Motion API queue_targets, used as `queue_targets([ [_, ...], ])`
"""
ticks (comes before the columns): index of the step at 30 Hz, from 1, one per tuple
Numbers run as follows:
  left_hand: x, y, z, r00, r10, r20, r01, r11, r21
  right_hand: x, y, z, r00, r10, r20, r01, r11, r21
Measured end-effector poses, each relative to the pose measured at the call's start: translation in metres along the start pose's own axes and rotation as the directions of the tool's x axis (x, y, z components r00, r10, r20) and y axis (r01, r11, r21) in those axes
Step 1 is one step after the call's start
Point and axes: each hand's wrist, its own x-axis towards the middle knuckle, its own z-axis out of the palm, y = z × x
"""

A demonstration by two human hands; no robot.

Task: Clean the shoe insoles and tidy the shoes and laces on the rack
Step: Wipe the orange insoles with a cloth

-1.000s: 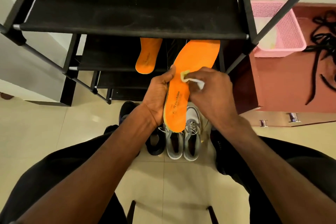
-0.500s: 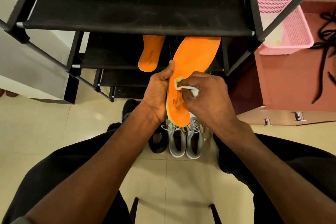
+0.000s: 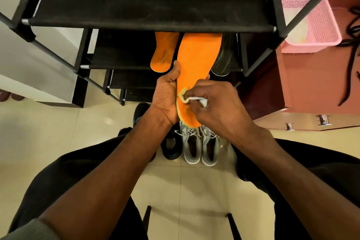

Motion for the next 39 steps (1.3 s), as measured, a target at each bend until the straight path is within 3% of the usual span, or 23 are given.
queue_targets([
  [3,-0.003,0.001,0.009,0.999,0.033,-0.015,-0.032,0.999,0.033,0.005,0.008,-0.002,0.991,0.046,-0.129,-0.063,0.989,-0.134],
  [8,-0.006,0.004,0.007,0.996,0.083,-0.033,-0.081,0.996,0.049,-0.003,-0.015,0.003,1.0,-0.011,0.001,0.01,0.99,0.144],
  [13,-0.008,-0.006,0.014,0.998,0.06,0.016,-0.061,0.995,0.081,0.008,0.004,-0.004,0.981,0.114,-0.154,-0.137,0.98,-0.145],
  [15,-0.007,-0.007,0.016,0.997,0.076,0.013,-0.077,0.992,0.101,0.008,0.006,-0.007,0.982,0.141,-0.127,-0.16,0.976,-0.151],
  [20,-0.004,0.0,0.006,0.992,0.117,-0.047,-0.112,0.989,0.091,0.0,-0.01,-0.002,0.994,0.06,0.087,-0.066,0.995,0.076],
  [22,-0.005,0.001,0.006,0.991,0.126,-0.051,-0.122,0.989,0.08,0.001,-0.01,0.001,0.997,0.068,0.041,-0.071,0.995,0.068],
  [25,-0.004,-0.006,0.01,0.996,0.094,-0.007,-0.093,0.993,0.075,0.007,0.001,-0.002,0.985,0.142,-0.103,-0.152,0.984,-0.098],
  [27,-0.004,-0.009,0.013,0.997,0.08,0.002,-0.08,0.994,0.074,0.008,0.006,-0.006,0.978,0.167,-0.123,-0.186,0.968,-0.166],
  [33,-0.004,0.0,0.005,0.994,0.099,-0.041,-0.094,0.989,0.115,-0.004,-0.018,0.005,1.0,0.002,0.028,-0.002,1.0,0.022],
  [39,-0.005,-0.007,0.019,0.996,0.026,0.086,-0.038,0.99,0.135,0.008,0.003,-0.003,0.964,0.149,-0.221,-0.148,0.989,0.021],
])
